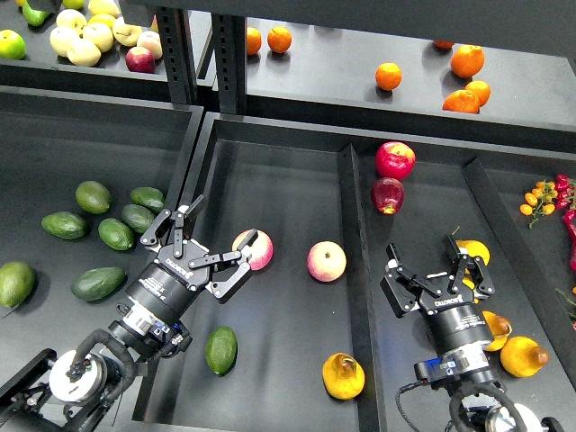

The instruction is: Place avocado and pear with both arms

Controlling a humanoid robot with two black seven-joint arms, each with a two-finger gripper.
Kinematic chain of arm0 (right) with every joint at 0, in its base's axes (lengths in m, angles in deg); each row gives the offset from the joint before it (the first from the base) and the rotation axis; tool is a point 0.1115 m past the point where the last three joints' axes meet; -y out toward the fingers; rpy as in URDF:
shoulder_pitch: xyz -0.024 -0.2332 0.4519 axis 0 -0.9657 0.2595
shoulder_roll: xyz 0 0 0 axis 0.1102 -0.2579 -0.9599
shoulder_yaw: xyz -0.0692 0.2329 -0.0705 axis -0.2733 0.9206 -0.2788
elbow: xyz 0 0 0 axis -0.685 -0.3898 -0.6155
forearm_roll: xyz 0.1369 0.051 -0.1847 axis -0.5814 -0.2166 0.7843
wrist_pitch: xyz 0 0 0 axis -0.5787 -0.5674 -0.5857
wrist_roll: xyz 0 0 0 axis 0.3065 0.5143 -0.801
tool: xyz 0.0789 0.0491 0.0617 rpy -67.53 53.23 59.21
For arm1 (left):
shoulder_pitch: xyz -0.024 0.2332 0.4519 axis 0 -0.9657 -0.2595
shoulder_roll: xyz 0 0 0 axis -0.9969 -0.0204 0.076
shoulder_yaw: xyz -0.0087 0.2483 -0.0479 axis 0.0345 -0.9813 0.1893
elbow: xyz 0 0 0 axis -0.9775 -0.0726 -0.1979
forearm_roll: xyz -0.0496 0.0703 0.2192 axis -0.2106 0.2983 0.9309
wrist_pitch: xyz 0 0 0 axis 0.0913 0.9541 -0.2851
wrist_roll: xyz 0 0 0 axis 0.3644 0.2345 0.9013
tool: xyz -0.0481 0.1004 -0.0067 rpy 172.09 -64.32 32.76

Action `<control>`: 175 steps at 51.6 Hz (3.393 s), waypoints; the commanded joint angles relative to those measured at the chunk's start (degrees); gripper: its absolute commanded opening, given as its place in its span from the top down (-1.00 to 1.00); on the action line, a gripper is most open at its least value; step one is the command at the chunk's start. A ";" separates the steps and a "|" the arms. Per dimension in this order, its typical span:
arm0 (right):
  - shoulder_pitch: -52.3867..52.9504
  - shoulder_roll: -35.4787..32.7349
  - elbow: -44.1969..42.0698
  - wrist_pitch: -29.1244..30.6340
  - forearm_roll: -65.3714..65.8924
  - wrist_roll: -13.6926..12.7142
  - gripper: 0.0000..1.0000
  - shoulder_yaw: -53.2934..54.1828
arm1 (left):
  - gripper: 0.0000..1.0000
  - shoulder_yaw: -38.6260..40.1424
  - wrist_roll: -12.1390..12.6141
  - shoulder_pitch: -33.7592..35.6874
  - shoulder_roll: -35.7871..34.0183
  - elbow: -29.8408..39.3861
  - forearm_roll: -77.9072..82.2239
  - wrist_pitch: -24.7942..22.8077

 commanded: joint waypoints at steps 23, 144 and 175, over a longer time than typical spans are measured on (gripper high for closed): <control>-0.26 0.00 -0.09 -0.19 0.00 -0.01 -0.99 -0.20 | -0.99 -1.47 0.18 0.42 0.00 -3.93 -0.17 0.00; 24.87 0.00 -6.77 -24.80 -3.87 -0.97 -0.99 13.42 | -0.99 -75.64 12.36 68.70 -31.03 -11.83 37.70 0.00; 26.45 0.00 -8.35 -24.80 -6.94 -1.15 -0.99 12.90 | -0.98 -96.31 12.36 75.39 -14.15 -19.66 39.99 0.00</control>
